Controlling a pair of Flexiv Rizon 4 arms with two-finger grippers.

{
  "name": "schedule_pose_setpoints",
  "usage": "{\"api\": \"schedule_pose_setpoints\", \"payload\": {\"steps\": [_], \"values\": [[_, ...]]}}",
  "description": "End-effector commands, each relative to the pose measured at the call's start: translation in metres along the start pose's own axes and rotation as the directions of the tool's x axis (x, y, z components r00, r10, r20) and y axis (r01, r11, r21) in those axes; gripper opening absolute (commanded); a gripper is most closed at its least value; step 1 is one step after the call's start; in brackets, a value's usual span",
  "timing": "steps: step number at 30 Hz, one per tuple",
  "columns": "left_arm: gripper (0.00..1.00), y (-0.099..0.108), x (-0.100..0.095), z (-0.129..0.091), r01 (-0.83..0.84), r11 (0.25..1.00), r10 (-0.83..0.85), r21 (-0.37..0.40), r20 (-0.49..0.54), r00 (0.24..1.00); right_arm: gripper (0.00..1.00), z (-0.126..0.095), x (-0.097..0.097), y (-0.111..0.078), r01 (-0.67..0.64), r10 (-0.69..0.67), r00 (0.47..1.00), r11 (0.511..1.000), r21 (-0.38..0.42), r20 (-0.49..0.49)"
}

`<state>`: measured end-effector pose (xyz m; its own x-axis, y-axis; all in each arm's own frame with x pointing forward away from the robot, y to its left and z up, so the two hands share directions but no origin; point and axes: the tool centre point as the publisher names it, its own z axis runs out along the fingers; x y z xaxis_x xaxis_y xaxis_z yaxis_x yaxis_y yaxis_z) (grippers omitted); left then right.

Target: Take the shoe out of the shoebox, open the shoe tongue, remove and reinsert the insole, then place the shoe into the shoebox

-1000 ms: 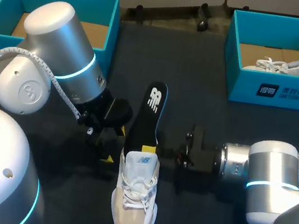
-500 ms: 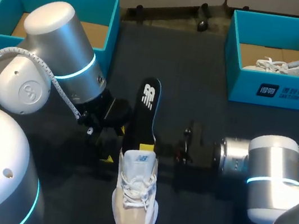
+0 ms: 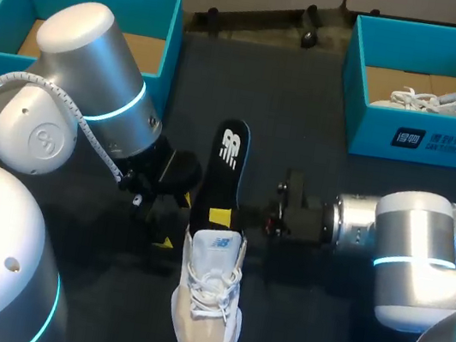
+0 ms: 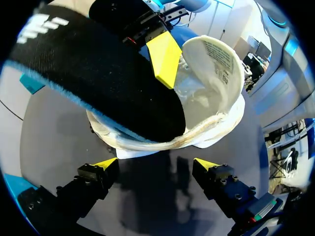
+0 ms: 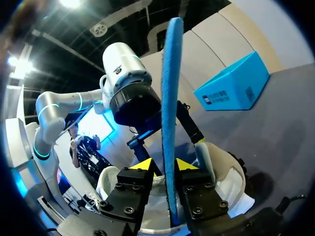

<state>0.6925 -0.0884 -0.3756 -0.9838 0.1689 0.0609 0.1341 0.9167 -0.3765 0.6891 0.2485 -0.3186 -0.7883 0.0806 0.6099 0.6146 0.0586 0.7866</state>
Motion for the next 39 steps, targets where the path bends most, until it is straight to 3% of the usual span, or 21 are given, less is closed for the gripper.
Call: {"api": "schedule_pose_setpoints", "payload": {"steps": [1, 7, 10, 15, 17, 39], "values": [[1.00, 0.000, 0.000, 0.000, -0.001, 1.000, 0.001, 0.001, -0.001, 1.000, 0.27, 0.003, 0.000, 0.009, 0.008, -0.007, 1.000, 1.000, 0.019, -0.006], [1.00, 0.000, 0.000, 0.000, -0.001, 1.000, 0.001, 0.001, -0.001, 1.000, 0.21, 0.005, -0.005, 0.017, 0.016, -0.016, 1.000, 1.000, 0.001, -0.016], [1.00, 0.000, 0.000, 0.000, -0.001, 1.000, 0.001, 0.001, -0.001, 1.000, 0.09, 0.005, -0.008, 0.019, 0.015, -0.015, 1.000, 1.000, -0.018, -0.013], [1.00, 0.000, 0.000, 0.000, -0.001, 1.000, 0.001, 0.001, -0.001, 1.000, 0.08, 0.005, -0.009, 0.022, 0.015, -0.016, 1.000, 0.999, -0.038, -0.012], [1.00, 0.000, 0.000, 0.000, -0.001, 1.000, 0.001, 0.001, -0.001, 1.000, 0.00, 0.005, -0.009, 0.022, 0.015, -0.016, 1.000, 0.999, -0.046, -0.011], [1.00, 0.000, 0.000, 0.000, -0.001, 1.000, 0.001, 0.001, -0.001, 1.000, 0.00, 0.008, -0.013, -0.030, -0.137, 0.137, 0.991, 0.991, 0.000, -0.005]]}}
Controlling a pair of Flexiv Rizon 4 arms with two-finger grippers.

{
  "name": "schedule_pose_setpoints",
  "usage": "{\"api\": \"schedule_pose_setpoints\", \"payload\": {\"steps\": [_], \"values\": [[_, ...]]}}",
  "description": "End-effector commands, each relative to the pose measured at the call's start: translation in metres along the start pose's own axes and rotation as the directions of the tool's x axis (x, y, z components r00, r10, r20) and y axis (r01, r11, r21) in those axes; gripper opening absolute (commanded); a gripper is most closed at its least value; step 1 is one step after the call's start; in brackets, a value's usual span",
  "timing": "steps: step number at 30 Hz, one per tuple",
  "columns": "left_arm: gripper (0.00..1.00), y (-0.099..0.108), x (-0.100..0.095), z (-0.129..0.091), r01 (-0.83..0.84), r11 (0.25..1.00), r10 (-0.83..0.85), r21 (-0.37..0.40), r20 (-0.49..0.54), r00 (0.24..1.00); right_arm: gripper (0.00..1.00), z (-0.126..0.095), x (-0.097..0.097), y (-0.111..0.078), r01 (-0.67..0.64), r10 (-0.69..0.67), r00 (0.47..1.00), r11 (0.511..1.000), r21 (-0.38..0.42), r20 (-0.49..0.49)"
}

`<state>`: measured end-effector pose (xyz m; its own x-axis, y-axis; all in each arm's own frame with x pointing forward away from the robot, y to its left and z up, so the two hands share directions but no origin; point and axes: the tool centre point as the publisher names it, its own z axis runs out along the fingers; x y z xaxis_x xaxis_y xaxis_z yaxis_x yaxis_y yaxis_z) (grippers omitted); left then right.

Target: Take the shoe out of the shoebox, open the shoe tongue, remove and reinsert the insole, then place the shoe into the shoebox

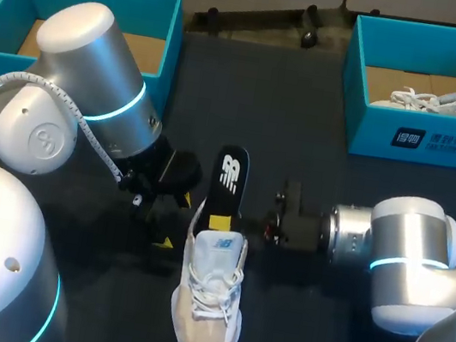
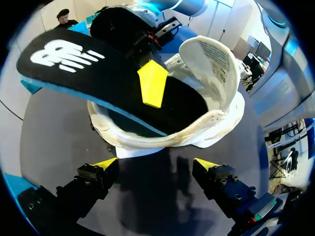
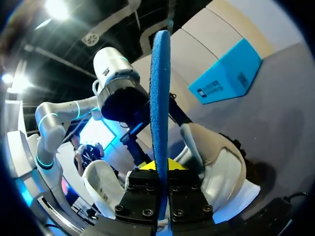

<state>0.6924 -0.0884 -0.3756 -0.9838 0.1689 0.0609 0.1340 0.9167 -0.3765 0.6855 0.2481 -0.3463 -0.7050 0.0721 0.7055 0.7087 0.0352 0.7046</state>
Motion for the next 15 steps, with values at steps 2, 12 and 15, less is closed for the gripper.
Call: {"api": "schedule_pose_setpoints", "payload": {"steps": [2, 12, 15], "values": [[1.00, 0.000, 0.000, 0.000, -0.001, 1.000, 0.001, 0.001, -0.001, 1.000, 0.00, 0.007, 0.001, -0.008, -0.026, 0.025, 0.999, 0.999, 0.029, 0.027], [1.00, 0.000, 0.000, 0.000, -0.001, 1.000, 0.001, 0.001, -0.001, 1.000, 0.31, 0.005, 0.012, 0.001, 0.022, -0.022, 1.000, 1.000, 0.009, 0.023], [1.00, 0.000, 0.000, 0.000, -0.001, 1.000, 0.001, 0.001, -0.001, 1.000, 0.33, 0.005, 0.017, 0.006, 0.046, -0.046, 0.999, 0.999, 0.003, 0.024]]}}
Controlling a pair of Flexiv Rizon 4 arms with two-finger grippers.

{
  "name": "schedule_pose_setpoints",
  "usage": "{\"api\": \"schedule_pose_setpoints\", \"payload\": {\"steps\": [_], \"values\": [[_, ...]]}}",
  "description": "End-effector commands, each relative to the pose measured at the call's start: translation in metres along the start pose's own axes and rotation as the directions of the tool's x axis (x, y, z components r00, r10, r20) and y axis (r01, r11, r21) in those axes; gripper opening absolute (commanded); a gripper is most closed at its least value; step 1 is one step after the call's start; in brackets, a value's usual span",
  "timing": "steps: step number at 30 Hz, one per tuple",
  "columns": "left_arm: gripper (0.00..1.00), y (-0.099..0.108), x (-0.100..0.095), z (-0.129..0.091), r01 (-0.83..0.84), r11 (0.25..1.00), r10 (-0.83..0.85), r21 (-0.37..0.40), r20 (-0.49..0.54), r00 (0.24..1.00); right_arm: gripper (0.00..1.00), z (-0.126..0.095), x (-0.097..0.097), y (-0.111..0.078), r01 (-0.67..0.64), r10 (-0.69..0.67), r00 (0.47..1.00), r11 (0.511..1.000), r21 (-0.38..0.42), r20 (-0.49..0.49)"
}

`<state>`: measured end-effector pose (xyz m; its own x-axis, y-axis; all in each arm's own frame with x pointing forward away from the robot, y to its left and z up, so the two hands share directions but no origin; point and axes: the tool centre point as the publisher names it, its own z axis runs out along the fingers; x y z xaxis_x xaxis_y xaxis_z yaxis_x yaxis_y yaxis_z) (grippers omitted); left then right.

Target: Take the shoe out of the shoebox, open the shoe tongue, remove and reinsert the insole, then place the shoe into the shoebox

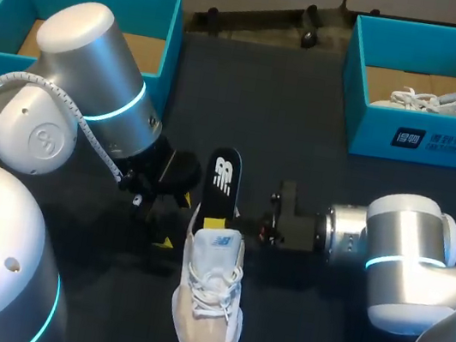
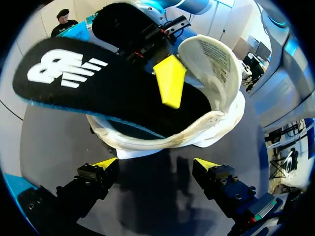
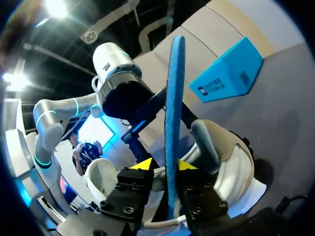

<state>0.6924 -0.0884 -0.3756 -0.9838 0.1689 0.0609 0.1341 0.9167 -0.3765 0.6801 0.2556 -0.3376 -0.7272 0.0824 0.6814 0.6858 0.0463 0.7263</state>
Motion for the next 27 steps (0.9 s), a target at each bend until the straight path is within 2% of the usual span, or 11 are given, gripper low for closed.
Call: {"api": "schedule_pose_setpoints", "payload": {"steps": [1, 14, 17, 19, 20, 27], "values": [[1.00, 0.000, 0.000, 0.000, -0.001, 1.000, 0.001, 0.001, -0.001, 1.000, 0.33, -0.002, 0.007, 0.006, 0.018, -0.018, 1.000, 1.000, -0.007, 0.013], [1.00, 0.000, 0.000, 0.000, -0.001, 1.000, 0.001, 0.001, -0.001, 1.000, 0.32, -0.002, 0.004, 0.030, 0.075, -0.075, 0.997, 0.993, -0.093, 0.001], [1.00, 0.000, 0.000, 0.000, -0.001, 1.000, 0.001, 0.001, -0.001, 1.000, 0.23, 0.000, 0.000, 0.033, 0.070, -0.070, 0.998, 0.992, -0.105, 0.001], [1.00, 0.000, 0.000, 0.000, -0.001, 1.000, 0.001, 0.001, -0.001, 1.000, 0.10, 0.001, -0.002, 0.034, 0.062, -0.063, 0.998, 0.991, -0.116, 0.002], [1.00, 0.000, 0.000, 0.000, -0.001, 1.000, 0.001, 0.001, -0.001, 1.000, 0.00, 0.001, -0.004, 0.034, 0.059, -0.059, 0.998, 0.991, -0.120, 0.004], [1.00, 0.000, 0.000, 0.000, -0.001, 1.000, 0.001, 0.001, -0.001, 1.000, 0.00, -0.001, -0.009, 0.028, 0.023, -0.021, 1.000, 0.993, -0.118, 0.011]]}}
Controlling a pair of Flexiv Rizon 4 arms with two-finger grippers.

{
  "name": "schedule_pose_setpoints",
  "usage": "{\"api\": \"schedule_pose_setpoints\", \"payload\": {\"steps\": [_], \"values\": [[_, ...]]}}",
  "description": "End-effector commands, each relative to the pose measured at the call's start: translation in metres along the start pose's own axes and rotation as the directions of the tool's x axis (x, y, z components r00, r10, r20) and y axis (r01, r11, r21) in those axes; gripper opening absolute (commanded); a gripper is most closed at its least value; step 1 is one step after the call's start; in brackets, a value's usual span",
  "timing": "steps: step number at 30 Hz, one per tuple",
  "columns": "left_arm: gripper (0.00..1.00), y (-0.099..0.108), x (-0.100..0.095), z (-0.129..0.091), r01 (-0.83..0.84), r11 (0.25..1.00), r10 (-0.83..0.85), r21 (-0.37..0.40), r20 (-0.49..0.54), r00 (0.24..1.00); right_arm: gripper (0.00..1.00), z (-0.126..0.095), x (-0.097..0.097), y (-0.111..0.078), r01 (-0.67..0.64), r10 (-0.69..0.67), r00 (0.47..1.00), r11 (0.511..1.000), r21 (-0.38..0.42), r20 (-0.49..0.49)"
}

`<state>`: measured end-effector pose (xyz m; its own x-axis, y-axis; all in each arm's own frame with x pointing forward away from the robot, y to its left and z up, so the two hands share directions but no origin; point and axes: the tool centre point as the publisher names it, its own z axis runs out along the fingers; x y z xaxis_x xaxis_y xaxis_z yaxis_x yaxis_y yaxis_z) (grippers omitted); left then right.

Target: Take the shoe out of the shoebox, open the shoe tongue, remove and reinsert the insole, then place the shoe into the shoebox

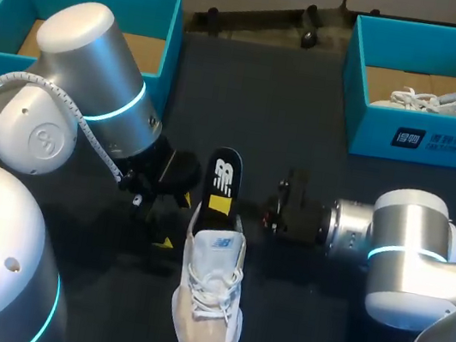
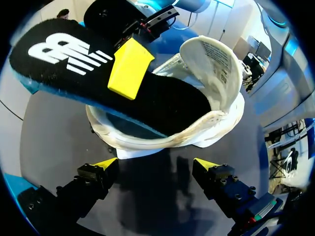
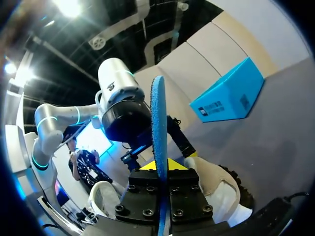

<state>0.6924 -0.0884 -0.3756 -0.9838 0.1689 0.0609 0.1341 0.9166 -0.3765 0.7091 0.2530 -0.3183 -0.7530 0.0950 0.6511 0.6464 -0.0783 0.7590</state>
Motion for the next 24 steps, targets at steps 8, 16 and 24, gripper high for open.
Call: {"api": "schedule_pose_setpoints", "payload": {"steps": [8, 16, 24], "values": [[1.00, 0.000, 0.000, 0.000, -0.001, 1.000, 0.001, 0.001, -0.001, 1.000, 0.00, 0.002, -0.001, -0.032, -0.125, 0.122, 0.992, 0.990, 0.062, 0.042], [1.00, 0.000, 0.000, 0.000, -0.001, 1.000, 0.001, 0.001, -0.001, 1.000, 0.00, 0.000, 0.006, -0.047, -0.151, 0.146, 0.987, 0.987, 0.064, 0.074], [1.00, 0.000, 0.000, 0.000, -0.001, 1.000, 0.001, 0.001, -0.001, 1.000, 0.40, 0.003, 0.017, -0.029, -0.059, 0.057, 0.997, 0.997, 0.041, 0.052]]}}
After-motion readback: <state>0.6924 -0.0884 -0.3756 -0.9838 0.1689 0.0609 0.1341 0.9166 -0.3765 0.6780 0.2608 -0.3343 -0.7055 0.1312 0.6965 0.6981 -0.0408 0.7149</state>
